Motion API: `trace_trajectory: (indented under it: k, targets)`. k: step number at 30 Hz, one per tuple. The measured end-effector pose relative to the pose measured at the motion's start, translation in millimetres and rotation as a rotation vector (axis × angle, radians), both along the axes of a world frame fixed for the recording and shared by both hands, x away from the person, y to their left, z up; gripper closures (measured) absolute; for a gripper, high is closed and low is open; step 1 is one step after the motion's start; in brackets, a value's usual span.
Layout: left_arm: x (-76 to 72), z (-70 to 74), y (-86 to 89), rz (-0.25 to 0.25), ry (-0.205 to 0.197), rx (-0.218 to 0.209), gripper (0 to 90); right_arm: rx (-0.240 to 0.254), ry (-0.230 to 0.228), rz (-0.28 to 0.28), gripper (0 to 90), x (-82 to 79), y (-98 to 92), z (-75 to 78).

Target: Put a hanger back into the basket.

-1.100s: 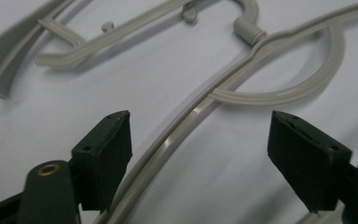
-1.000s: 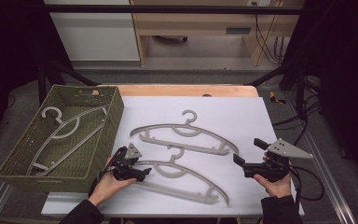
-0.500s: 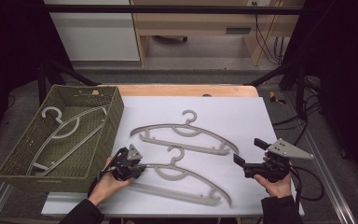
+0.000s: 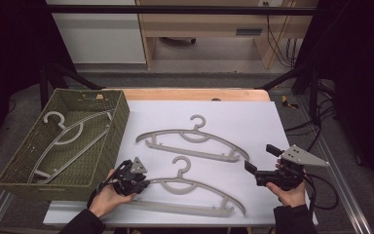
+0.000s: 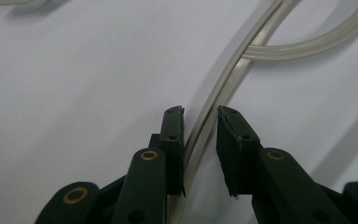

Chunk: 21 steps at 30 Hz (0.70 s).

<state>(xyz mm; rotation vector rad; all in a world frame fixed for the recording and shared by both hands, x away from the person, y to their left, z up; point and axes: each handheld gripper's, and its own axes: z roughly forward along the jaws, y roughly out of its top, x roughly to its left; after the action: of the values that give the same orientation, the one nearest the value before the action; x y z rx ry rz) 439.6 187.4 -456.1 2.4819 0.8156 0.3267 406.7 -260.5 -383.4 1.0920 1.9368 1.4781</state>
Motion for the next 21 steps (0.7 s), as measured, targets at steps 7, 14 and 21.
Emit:
trace_trajectory:
  k: [7, 14, 21]
  targets:
    - [-0.8, -3.0, -5.7, -0.051, 0.026, -0.021, 63.3, -0.003, 0.002, 0.001, 2.2, 0.6, 0.7, -0.6]
    - [2.5, -3.0, -6.9, -0.032, 0.037, -0.026, 69.3, 0.003, 0.0, 0.0, 2.2, 0.3, -0.1, 0.0]
    - [-1.5, 0.3, -7.8, -0.063, 0.059, -0.003, 73.0, -0.001, 0.004, 0.001, 2.1, 0.9, 1.2, -0.8]
